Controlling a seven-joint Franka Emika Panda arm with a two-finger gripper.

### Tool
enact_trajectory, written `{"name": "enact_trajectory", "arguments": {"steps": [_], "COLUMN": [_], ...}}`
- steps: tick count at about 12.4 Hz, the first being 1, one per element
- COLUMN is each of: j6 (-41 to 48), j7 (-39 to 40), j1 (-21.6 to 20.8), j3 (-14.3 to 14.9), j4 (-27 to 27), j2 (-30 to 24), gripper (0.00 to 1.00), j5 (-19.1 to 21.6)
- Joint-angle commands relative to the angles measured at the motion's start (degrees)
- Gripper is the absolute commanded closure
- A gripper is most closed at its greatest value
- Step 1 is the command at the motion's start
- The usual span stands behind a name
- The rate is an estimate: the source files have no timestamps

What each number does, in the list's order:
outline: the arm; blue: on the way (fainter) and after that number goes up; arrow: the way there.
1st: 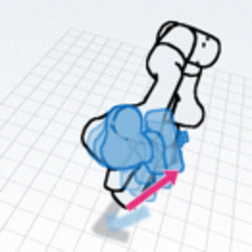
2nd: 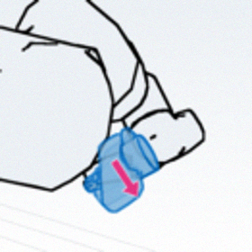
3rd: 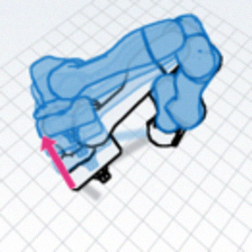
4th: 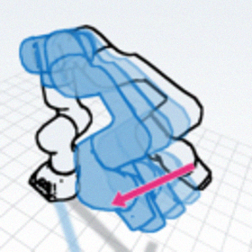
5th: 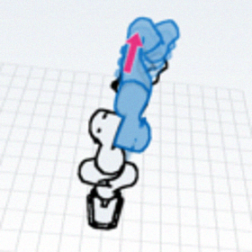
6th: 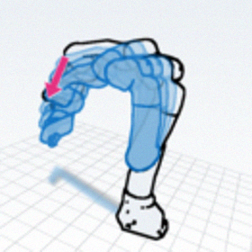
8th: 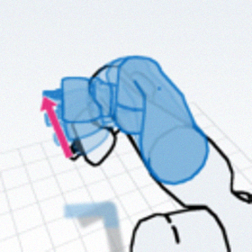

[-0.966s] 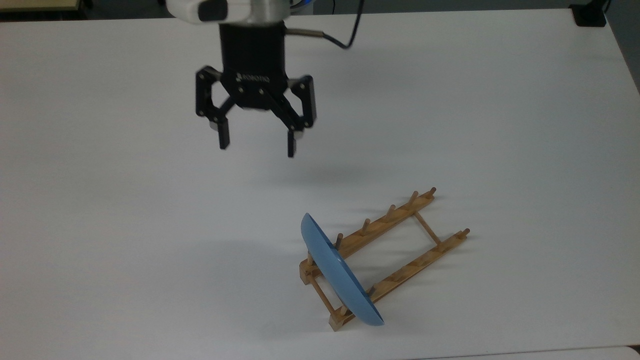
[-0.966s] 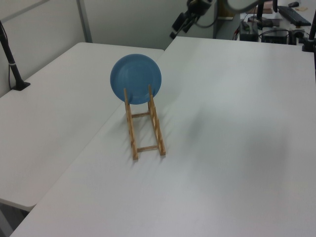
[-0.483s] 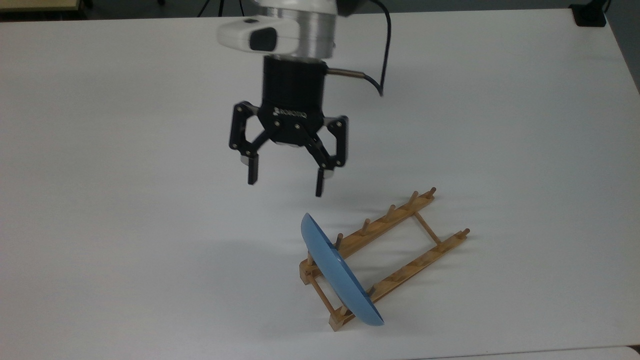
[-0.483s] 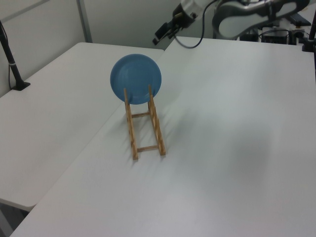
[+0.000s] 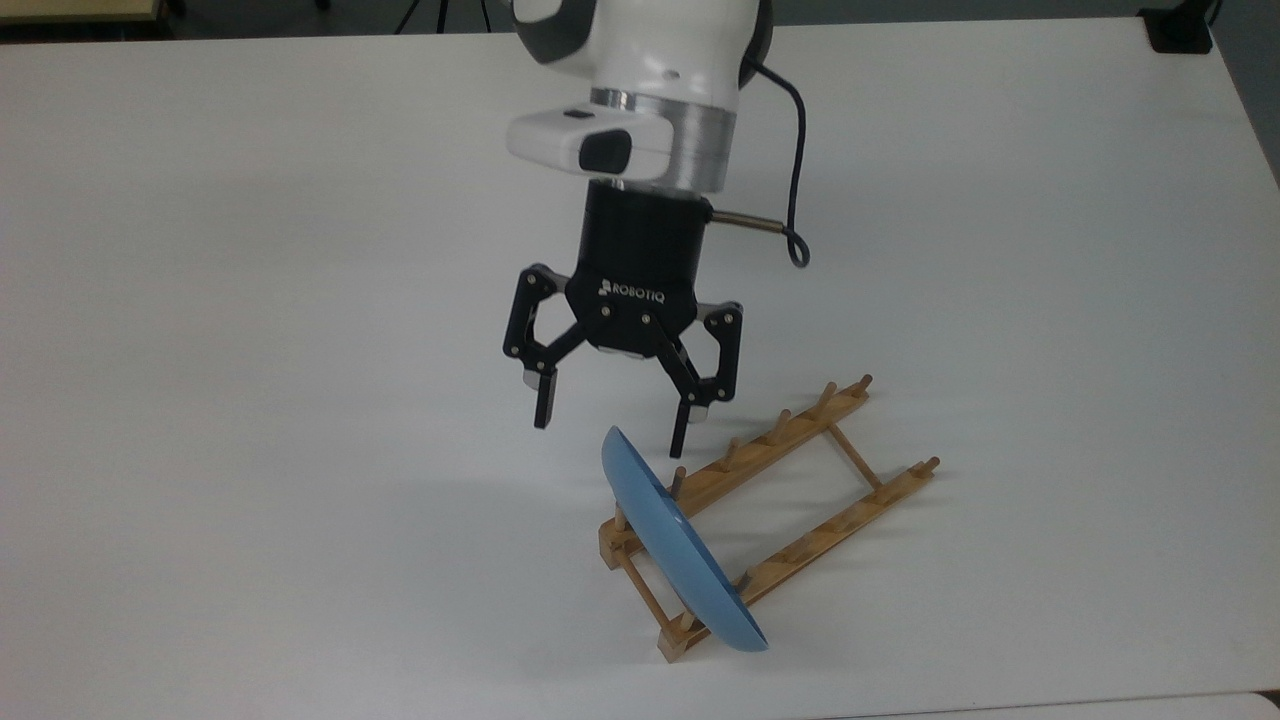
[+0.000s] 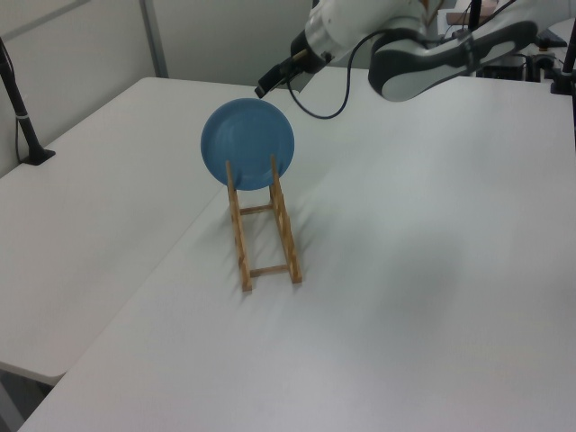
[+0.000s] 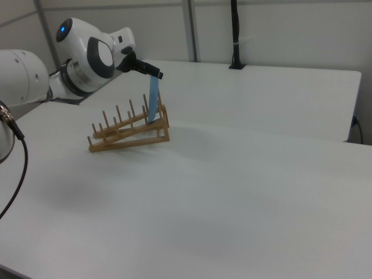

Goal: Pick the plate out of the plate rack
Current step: 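Move the open gripper down toward the blue plate's rim in the rack, then lower the gripper around the plate rim and close on it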

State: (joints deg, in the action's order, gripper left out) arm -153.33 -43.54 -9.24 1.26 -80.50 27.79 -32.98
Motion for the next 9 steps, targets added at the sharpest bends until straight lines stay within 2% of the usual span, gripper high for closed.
{"name": "enact_trajectory", "arguments": {"steps": [1,9], "j6": [-0.8,-0.7], "j7": [-1.6,-1.7], "j1": [-1.3,-2.8], "j3": [0.8,0.8], "j4": [3.9,3.7], "j2": [3.4,4.1], "gripper": [0.08,0.49], "j5": [-2.2,-5.0]}}
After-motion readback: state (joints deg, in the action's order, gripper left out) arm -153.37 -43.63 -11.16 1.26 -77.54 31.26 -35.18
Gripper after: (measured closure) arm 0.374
